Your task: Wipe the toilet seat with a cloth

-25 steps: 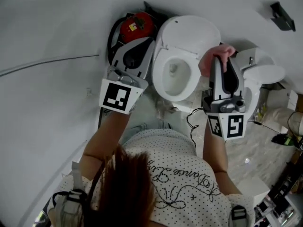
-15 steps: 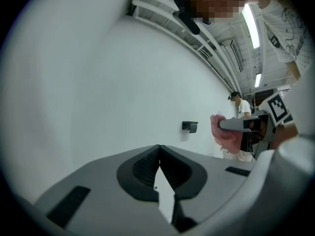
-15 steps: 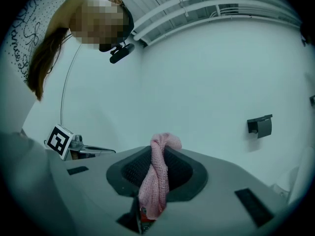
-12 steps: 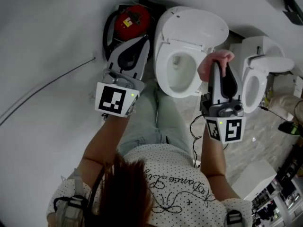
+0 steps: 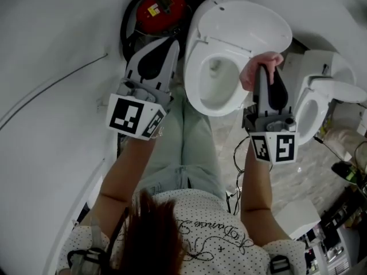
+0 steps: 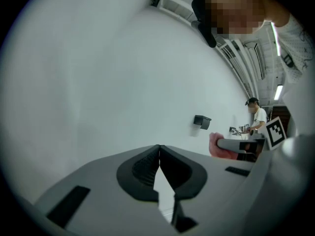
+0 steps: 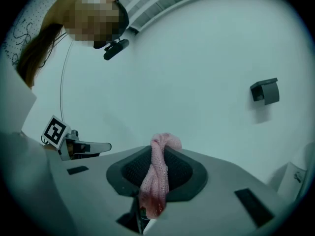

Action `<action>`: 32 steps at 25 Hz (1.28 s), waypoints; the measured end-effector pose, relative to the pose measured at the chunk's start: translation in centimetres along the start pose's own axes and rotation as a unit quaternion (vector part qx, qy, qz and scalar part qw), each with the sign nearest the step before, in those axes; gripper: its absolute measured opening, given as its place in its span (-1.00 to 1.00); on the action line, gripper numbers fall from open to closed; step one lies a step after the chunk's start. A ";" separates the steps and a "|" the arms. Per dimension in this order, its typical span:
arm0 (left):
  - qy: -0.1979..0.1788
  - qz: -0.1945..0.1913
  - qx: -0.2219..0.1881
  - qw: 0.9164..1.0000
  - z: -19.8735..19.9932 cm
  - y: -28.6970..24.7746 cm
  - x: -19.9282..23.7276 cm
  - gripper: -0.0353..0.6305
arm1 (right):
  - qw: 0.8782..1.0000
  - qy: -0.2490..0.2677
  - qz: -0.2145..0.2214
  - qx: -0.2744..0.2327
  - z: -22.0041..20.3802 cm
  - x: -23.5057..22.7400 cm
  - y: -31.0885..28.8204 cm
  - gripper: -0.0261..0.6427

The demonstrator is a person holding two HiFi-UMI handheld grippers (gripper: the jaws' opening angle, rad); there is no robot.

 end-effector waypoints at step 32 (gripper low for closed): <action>0.041 0.018 0.070 0.997 -26.3 -9.9 8.2 -0.89 | 0.992 -0.080 0.025 0.099 -29.4 -5.0 -11.3 -0.66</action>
Point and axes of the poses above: the fingertips, and each gripper's own axes: y backward along the fingers, x to its left, z out of its top, the point moved 3 cm from there along y, backward along the fingers, and after that the axes turned 5 degrees about -z, right-handed, at the moved point
